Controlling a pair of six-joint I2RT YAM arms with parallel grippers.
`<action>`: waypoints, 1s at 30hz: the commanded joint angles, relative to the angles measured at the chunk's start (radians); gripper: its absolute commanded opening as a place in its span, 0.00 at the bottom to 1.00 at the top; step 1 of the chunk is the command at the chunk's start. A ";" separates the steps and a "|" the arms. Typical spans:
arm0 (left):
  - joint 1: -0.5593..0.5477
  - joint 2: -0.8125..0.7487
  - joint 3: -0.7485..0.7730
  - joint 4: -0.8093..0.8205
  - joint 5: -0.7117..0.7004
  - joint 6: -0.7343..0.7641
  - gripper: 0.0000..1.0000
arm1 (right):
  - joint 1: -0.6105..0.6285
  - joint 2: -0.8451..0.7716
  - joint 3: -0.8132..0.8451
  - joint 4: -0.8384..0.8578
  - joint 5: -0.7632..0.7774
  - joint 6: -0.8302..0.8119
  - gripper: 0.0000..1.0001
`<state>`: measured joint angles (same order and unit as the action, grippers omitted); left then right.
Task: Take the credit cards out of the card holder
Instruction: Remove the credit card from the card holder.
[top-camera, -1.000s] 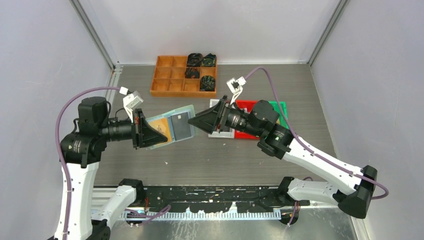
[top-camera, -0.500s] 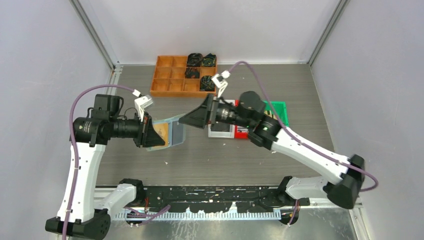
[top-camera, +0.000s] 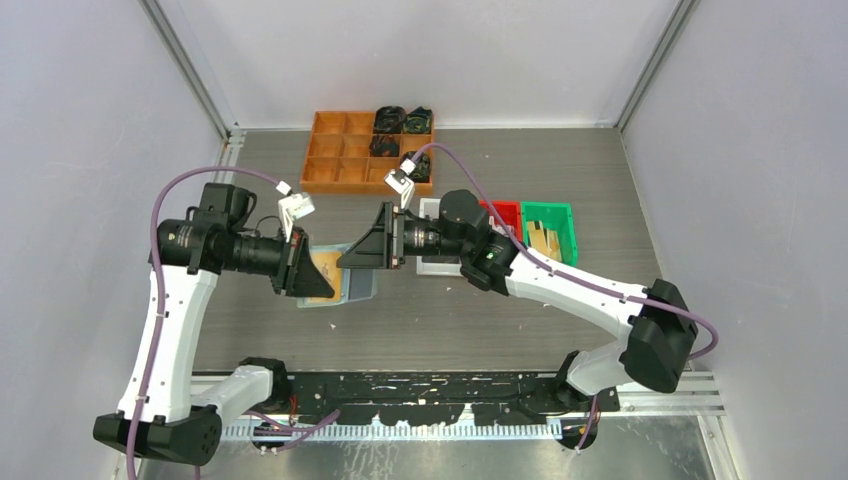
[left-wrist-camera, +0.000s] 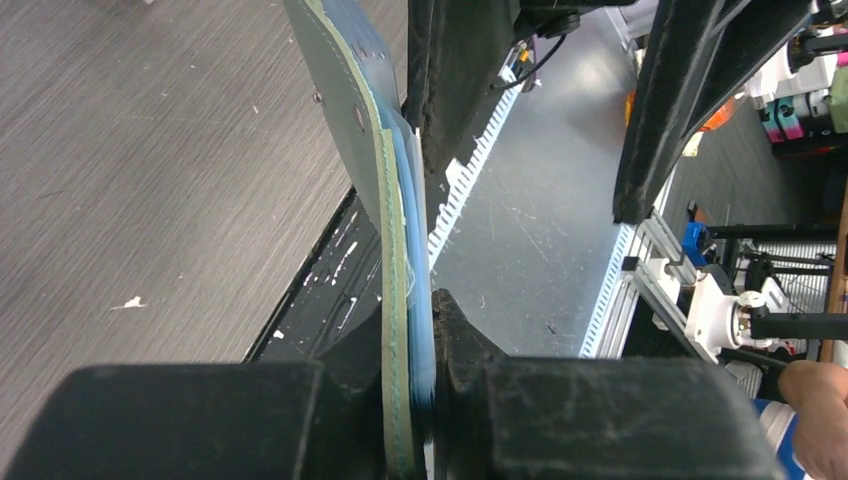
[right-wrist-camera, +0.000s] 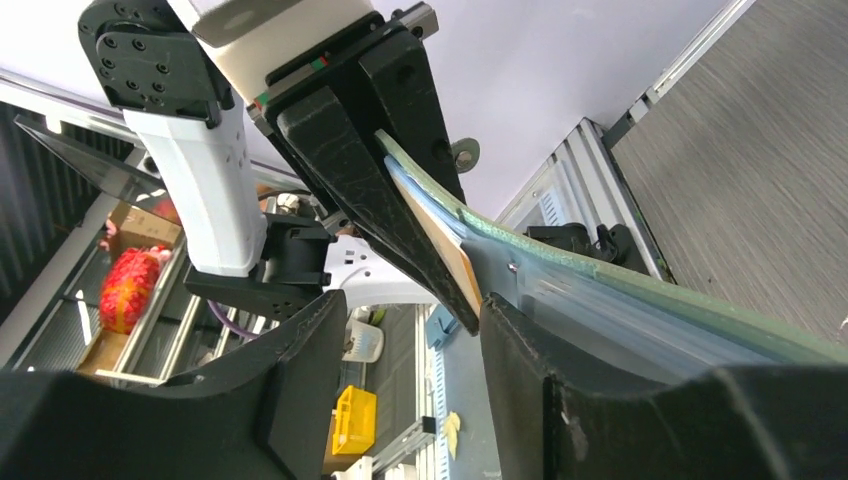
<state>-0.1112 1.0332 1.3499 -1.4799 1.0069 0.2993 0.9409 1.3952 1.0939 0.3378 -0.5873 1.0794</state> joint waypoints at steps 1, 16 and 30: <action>0.001 0.015 0.047 0.000 0.101 0.025 0.06 | 0.007 0.024 0.018 0.108 -0.042 0.035 0.56; 0.001 0.016 0.081 0.006 0.155 -0.015 0.16 | 0.035 0.077 0.028 0.173 -0.051 0.066 0.40; 0.001 0.064 0.144 -0.130 0.250 0.079 0.32 | 0.010 0.068 -0.055 0.317 0.008 0.158 0.05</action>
<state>-0.1036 1.1198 1.4502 -1.5734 1.0916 0.3225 0.9581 1.5108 1.0737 0.5270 -0.6266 1.1980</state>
